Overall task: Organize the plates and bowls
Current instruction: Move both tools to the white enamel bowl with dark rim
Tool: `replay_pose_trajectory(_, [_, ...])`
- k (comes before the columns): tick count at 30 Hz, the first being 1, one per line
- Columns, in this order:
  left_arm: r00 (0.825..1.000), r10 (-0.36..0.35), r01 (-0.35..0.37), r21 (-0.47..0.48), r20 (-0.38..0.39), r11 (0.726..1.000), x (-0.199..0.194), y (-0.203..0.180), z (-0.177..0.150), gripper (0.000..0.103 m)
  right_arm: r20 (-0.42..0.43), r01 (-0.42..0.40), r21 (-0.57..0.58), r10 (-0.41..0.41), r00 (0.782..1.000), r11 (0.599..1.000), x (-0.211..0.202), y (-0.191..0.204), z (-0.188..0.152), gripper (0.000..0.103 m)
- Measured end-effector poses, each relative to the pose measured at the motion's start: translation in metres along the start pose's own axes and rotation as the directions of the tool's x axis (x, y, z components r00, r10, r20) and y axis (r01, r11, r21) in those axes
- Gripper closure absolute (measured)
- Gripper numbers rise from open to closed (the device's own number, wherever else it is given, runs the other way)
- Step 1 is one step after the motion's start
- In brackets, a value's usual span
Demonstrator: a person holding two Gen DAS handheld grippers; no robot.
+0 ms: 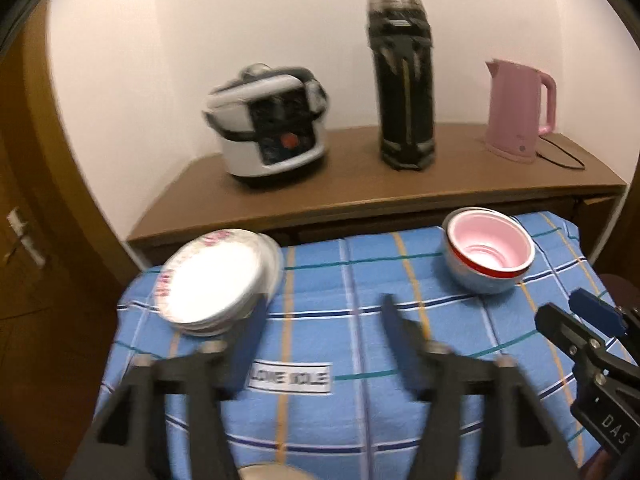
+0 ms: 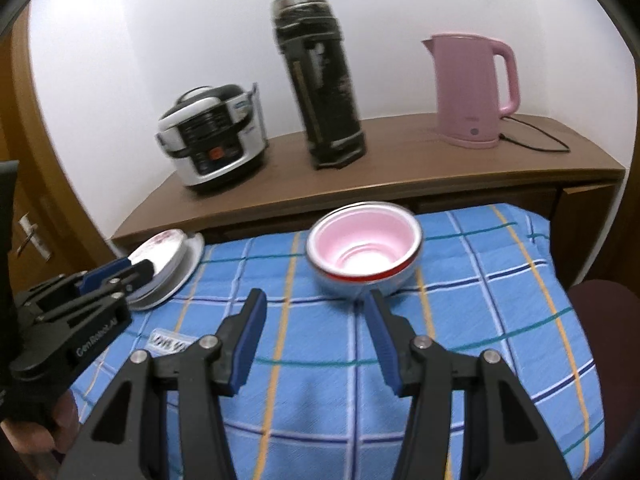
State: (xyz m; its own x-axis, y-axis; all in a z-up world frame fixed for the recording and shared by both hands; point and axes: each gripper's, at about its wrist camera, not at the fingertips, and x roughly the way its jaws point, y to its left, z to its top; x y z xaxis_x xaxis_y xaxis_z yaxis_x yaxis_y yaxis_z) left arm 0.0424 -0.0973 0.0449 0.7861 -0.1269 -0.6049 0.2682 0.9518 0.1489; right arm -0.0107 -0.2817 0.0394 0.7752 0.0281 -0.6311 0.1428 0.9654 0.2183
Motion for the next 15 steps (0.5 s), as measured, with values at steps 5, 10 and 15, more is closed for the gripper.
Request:
replay_pose_trajectory(5, [0.998, 0.057, -0.056, -0.008, 0.032, 0.998, -0.021, 0.038, -0.019, 0.033, -0.022, -0.049, -0.031, 0.049, 0.999, 0.998, -0.01, 0.023, -0.019, 0.05])
replay_pose_trajectory(10, [0.996, 0.081, -0.083, -0.067, -0.034, 0.994, -0.022, 0.081, -0.049, 0.033, -0.077, -0.109, -0.047, 0.105, 0.991, 0.993, -0.011, 0.044, -0.044, 0.05])
replay_pose_trajectory(15, [0.992, 0.089, -0.097, -0.093, -0.093, 0.991, -0.021, 0.109, -0.082, 0.033, -0.108, -0.154, -0.06, 0.147, 0.983, 0.986, -0.011, 0.062, -0.061, 0.05])
